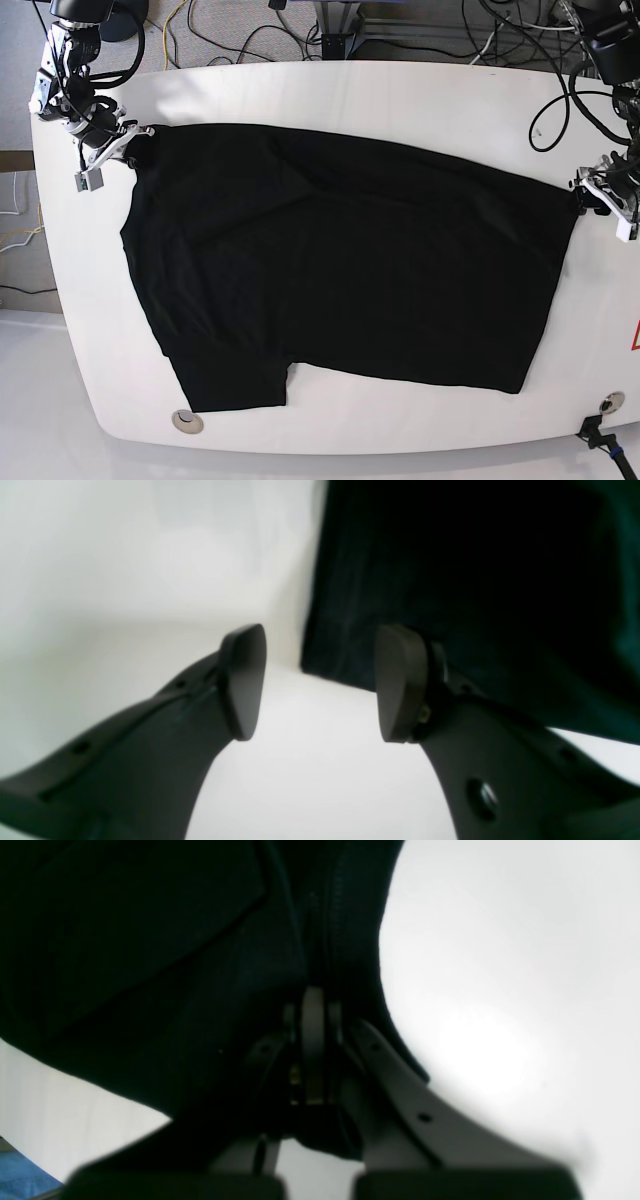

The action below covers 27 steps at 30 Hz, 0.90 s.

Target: Fold the T-shirt properly

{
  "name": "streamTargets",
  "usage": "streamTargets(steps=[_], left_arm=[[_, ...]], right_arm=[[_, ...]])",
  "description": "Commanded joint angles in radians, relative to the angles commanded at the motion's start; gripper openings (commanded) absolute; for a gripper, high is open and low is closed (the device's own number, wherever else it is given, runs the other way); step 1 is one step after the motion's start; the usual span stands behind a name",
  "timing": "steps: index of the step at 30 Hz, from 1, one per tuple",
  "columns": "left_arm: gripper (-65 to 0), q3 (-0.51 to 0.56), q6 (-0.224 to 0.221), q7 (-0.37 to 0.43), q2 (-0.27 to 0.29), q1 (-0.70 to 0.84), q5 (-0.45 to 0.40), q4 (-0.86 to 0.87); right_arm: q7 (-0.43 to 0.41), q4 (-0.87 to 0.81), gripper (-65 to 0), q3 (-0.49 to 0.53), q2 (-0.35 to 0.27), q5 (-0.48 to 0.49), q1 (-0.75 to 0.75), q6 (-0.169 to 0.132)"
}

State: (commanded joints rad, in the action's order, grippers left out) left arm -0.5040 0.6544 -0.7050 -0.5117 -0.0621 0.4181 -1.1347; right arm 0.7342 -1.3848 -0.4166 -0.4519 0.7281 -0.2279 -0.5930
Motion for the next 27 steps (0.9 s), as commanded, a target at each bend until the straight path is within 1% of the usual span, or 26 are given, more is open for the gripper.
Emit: streamTargets(steps=[4, 6, 10, 19, 20, 21, 25, 26, 27], left_arm=[[-31.7, 0.002, 0.002, 0.008, 0.008, -0.002, -0.029, 0.012], [-31.7, 0.006, 0.002, 0.008, 0.021, -0.002, -0.029, 0.012], [-31.7, 0.055, 0.002, 0.008, 0.028, -0.002, -0.029, 0.012], [-32.6, 0.055, 0.002, 0.008, 0.031, -0.002, -0.029, 0.012], [-35.8, 0.055, 0.002, 0.008, 0.031, -0.002, -0.029, 0.012], [-40.5, 0.055, 0.002, 0.008, 0.031, -0.002, -0.029, 0.012], [-62.6, 0.055, -0.006, 0.008, 0.031, 0.0, -0.029, 0.012], [-65.0, 0.055, -0.006, 0.008, 0.031, 0.0, -0.029, 0.012], [-65.0, 0.055, -0.006, 0.008, 0.031, 0.0, -0.029, 0.012]], right_arm=[[0.0, 0.0, -64.9, 0.0, 0.0, 0.0, 0.0, 0.0], [0.0, 0.0, -64.9, 0.0, 0.0, 0.0, 0.0, 0.0], [0.0, 0.0, -64.9, 0.0, 0.0, 0.0, 0.002, 0.0], [0.0, 0.0, -64.9, 0.0, 0.0, 0.0, 0.002, 0.0], [0.0, 0.0, -64.9, 0.0, 0.0, 0.0, 0.002, 0.0], [0.0, 0.0, -64.9, 0.0, 0.0, 0.0, 0.002, 0.0], [0.0, 0.0, -64.9, 0.0, 0.0, 0.0, 0.002, 0.0], [0.0, 0.0, -64.9, 0.002, 0.0, 0.0, 0.002, 0.0], [0.0, 0.0, -64.9, 0.002, 0.0, 0.0, 0.002, 0.0]])
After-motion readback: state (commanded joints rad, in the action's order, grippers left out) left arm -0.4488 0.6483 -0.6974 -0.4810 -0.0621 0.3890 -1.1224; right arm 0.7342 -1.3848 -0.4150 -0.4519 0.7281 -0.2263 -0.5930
